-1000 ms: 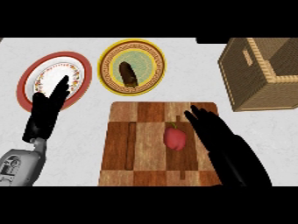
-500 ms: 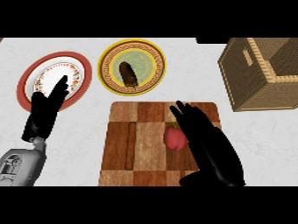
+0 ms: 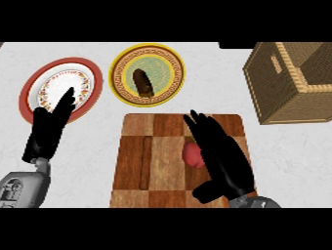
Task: Pick the bell pepper from the cutting board and place it in the basket
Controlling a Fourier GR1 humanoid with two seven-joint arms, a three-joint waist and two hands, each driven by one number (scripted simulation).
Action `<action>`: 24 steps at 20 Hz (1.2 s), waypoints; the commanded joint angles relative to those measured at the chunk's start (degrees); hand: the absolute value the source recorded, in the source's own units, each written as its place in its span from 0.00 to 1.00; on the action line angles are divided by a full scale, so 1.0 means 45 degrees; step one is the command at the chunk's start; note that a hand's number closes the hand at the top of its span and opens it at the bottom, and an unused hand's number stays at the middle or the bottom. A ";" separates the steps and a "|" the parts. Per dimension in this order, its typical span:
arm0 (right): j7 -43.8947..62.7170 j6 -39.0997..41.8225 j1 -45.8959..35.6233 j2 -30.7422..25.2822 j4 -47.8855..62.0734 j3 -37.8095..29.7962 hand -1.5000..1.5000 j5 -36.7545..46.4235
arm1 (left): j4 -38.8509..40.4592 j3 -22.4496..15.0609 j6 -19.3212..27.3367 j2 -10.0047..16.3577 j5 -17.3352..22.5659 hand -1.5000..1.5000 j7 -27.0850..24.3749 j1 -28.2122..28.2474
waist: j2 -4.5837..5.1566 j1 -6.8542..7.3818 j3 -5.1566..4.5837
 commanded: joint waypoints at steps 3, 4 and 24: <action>-0.0501 0.0061 -0.0427 0.0545 0.1521 -0.0687 0.00 0.0155 | 0.1193 0.0436 -0.0187 -0.0273 -0.0334 0.50 -0.0353 -0.0817 | 0.0014 -0.0028 0.0000; -0.0115 0.0931 -0.0162 0.0500 0.0349 -0.0693 0.00 -0.0004 | 0.0821 0.0600 -0.0279 -0.0234 -0.0366 0.50 -0.0657 -0.0228 | 0.0003 -0.0024 -0.0001; -0.2718 -0.1826 -0.0306 -0.0190 0.3506 -0.0383 1.00 0.2064 | -0.0067 0.0611 -0.0594 -0.0782 -0.0960 0.50 -0.0419 0.0314 | 0.0008 0.0023 0.0002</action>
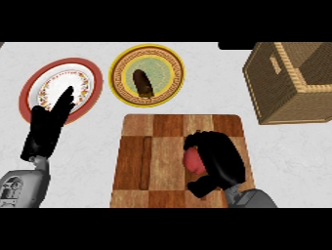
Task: Pick the bell pepper from the cutting board and place it in the basket
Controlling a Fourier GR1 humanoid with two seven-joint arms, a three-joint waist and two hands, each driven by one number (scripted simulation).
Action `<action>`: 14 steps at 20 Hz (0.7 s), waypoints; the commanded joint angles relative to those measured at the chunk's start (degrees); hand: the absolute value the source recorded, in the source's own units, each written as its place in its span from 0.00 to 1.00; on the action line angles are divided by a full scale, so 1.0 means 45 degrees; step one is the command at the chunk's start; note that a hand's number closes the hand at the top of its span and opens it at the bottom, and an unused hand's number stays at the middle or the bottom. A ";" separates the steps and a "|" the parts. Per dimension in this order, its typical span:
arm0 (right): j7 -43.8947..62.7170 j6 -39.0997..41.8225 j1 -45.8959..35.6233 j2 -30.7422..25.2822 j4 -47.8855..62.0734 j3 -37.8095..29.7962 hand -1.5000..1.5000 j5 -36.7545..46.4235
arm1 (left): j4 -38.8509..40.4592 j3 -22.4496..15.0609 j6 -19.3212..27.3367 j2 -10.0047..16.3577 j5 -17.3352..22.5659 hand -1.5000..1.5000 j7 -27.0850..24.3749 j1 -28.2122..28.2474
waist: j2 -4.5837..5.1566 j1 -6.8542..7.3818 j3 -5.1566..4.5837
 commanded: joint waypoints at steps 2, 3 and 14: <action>-0.0566 -0.0401 -0.0461 -0.0282 0.0575 -0.0060 1.00 0.1030 | 0.0374 0.0216 0.0124 -0.0093 -0.0159 0.50 -0.0131 -0.0328 | 0.0076 -0.0011 0.0029; -0.0966 -0.1977 -0.0440 0.0136 0.2143 0.0429 1.00 0.1656 | -0.0032 0.0485 -0.0261 0.0224 0.0304 0.50 0.0287 -0.0478 | 0.0089 0.0051 0.0033; 0.5765 0.1679 -0.8144 0.0721 0.7812 -0.0715 1.00 -0.0689 | 0.0088 -0.0728 0.0378 -0.0839 -0.0659 0.50 0.0007 -0.0426 | 0.0188 0.0677 0.0032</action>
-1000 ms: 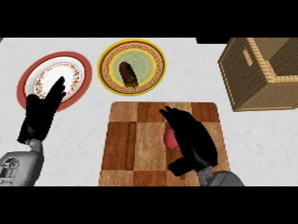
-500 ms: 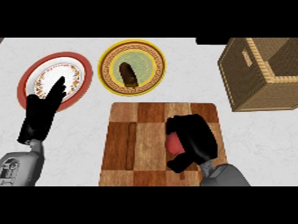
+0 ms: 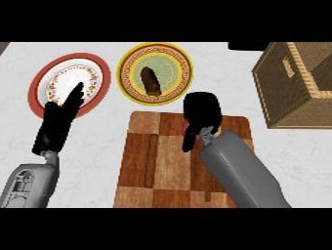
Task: Pick the bell pepper from the cutting board and place it in the basket
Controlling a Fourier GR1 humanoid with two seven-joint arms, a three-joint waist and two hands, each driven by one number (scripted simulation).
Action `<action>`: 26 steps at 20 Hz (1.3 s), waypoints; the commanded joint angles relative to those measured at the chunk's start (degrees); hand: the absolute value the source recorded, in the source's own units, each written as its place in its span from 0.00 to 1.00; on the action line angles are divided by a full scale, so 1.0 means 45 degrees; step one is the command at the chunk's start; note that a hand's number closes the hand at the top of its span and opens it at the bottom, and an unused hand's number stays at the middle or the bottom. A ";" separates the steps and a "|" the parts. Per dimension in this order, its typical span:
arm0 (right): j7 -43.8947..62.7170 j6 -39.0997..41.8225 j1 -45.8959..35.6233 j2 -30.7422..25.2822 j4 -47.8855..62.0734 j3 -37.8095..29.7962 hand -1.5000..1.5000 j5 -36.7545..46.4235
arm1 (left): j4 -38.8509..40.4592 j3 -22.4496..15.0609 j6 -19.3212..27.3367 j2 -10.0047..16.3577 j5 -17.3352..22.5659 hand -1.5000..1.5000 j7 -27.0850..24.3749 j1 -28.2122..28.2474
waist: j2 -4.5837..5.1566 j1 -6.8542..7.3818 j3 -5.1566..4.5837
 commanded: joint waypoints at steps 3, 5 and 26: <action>0.0116 -0.2057 -0.3143 0.0058 0.3854 0.0506 1.00 -0.0584 | -0.0282 0.0328 -0.0441 0.0444 0.0238 0.50 0.0232 0.0127 | 0.0012 -0.0110 0.0034; 0.1085 -0.2812 -0.2788 0.0059 0.2193 0.0053 1.00 -0.2300 | -0.0199 0.0299 -0.0512 0.0406 0.0315 0.50 0.0573 -0.0268 | 0.0008 -0.0027 0.0041; 0.5781 -0.2880 -0.9363 -0.0826 -0.2447 -0.3732 1.00 -0.4201 | 0.0221 0.0631 -0.0301 0.0340 0.0187 0.50 -0.0402 0.0448 | -0.0126 -0.0553 0.0021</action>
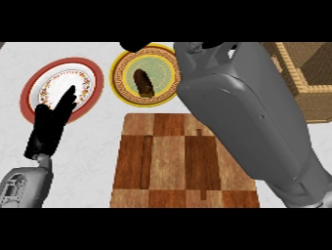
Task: Pick the bell pepper from the cutting board and place it in the basket
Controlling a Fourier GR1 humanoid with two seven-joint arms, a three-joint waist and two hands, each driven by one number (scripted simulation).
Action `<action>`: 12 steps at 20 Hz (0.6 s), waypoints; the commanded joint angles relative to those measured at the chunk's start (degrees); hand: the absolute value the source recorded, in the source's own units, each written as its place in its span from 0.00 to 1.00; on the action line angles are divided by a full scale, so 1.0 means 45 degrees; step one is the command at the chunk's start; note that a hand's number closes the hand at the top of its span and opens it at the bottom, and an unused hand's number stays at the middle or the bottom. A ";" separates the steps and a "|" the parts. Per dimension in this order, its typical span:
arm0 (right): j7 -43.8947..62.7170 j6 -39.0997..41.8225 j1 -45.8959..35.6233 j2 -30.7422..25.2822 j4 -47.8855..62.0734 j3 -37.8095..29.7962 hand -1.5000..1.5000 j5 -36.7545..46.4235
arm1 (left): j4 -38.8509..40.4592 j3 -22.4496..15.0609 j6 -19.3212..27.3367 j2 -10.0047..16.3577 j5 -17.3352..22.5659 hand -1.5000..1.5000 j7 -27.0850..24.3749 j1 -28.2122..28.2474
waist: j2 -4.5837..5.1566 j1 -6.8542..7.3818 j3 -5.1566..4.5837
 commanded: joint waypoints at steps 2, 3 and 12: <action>0.0164 0.0654 -0.1917 -0.0813 0.0982 -0.1567 1.00 -0.0224 | -0.0424 0.0138 -0.0018 0.0040 0.0126 0.50 0.0421 -0.0082 | 0.0033 0.0070 0.0002; 0.0713 0.0672 -0.2293 -0.0819 0.1330 -0.1634 1.00 0.0009 | 0.0723 0.0548 -0.0337 0.0404 0.0281 0.50 -0.0594 -0.0217 | 0.0059 0.0015 -0.0009; -0.0133 0.3491 -0.3153 -0.3628 0.4155 -0.1420 1.00 0.0772 | 0.0197 0.0108 0.0110 -0.0055 -0.0103 0.50 0.0037 -0.0303 | 0.0070 -0.0047 -0.0013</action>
